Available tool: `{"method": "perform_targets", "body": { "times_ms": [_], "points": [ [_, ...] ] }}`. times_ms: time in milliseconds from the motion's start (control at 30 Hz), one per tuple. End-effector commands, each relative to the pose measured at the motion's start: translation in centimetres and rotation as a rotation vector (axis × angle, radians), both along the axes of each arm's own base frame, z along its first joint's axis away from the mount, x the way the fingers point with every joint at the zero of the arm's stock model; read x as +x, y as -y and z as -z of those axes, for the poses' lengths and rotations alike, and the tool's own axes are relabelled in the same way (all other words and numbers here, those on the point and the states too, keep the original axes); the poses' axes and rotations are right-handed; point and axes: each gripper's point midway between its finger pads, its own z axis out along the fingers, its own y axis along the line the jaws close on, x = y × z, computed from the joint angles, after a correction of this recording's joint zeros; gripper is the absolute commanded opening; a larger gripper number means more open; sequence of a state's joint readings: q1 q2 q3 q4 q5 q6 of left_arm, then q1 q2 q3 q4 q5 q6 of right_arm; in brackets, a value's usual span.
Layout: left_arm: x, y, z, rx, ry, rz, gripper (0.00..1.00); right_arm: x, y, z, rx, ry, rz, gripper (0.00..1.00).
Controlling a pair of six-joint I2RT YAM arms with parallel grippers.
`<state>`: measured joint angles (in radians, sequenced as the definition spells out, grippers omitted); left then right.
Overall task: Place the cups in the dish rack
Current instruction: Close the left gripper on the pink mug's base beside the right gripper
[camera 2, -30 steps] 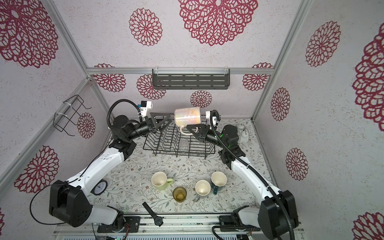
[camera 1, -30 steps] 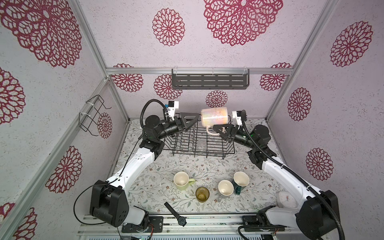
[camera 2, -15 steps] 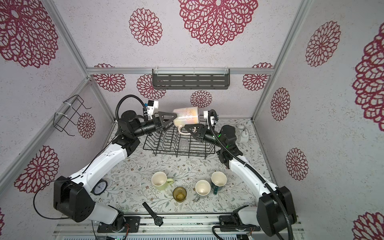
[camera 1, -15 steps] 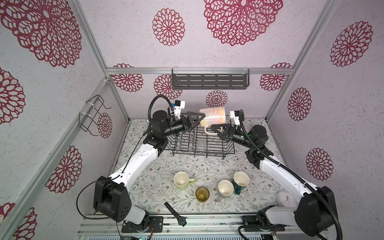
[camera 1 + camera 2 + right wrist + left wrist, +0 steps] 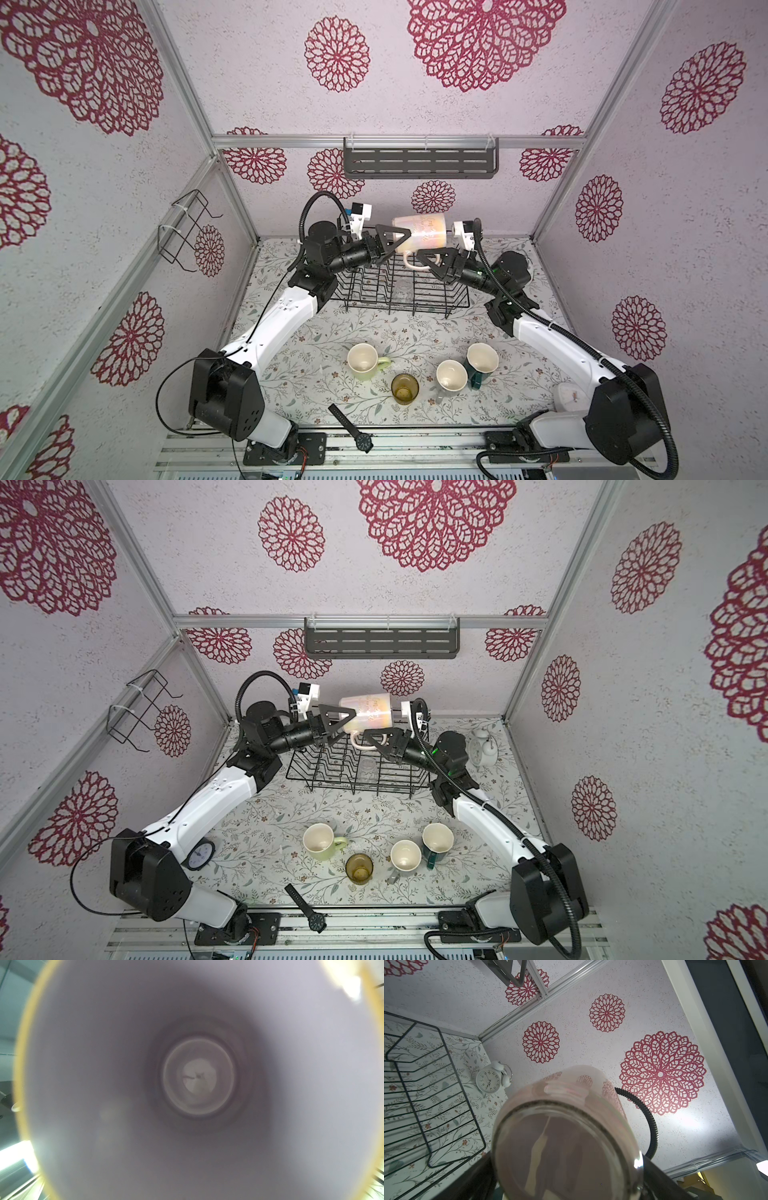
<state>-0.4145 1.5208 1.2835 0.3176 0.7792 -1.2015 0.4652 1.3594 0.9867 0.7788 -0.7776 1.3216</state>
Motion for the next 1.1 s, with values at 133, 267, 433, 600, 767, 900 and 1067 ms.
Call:
{"method": "perform_targets", "body": {
  "times_ms": [133, 267, 433, 600, 767, 900, 1067],
  "points": [
    [0.3, 0.2, -0.2, -0.03, 0.005, 0.009, 0.97, -4.6, -1.9, -6.3, 0.137, 0.224, -0.15, 0.0],
    [0.9, -0.7, -0.1, -0.048, -0.011, -0.01, 0.97, -4.3, -2.6, -5.3, 0.122, 0.184, -0.185, 0.0],
    [1.1, -1.5, 0.2, -0.047, 0.003, -0.011, 0.97, -4.1, -3.1, -3.9, 0.08, 0.158, -0.2, 0.0],
    [0.7, -2.1, 0.8, -0.027, 0.002, 0.026, 0.97, -4.5, -3.9, -2.8, 0.013, 0.149, -0.271, 0.0],
    [0.1, -3.0, 1.7, -0.011, -0.028, 0.052, 0.97, -4.6, -4.5, -1.5, -0.063, 0.155, -0.326, 0.0],
    [-0.2, -3.3, 3.1, 0.047, -0.062, 0.069, 0.97, -4.3, -5.0, -0.2, -0.125, 0.146, -0.349, 0.0],
    [0.0, -3.7, 3.5, 0.061, -0.067, 0.056, 0.97, -4.1, -5.3, 0.6, -0.151, 0.135, -0.371, 0.0]
  ]
}}
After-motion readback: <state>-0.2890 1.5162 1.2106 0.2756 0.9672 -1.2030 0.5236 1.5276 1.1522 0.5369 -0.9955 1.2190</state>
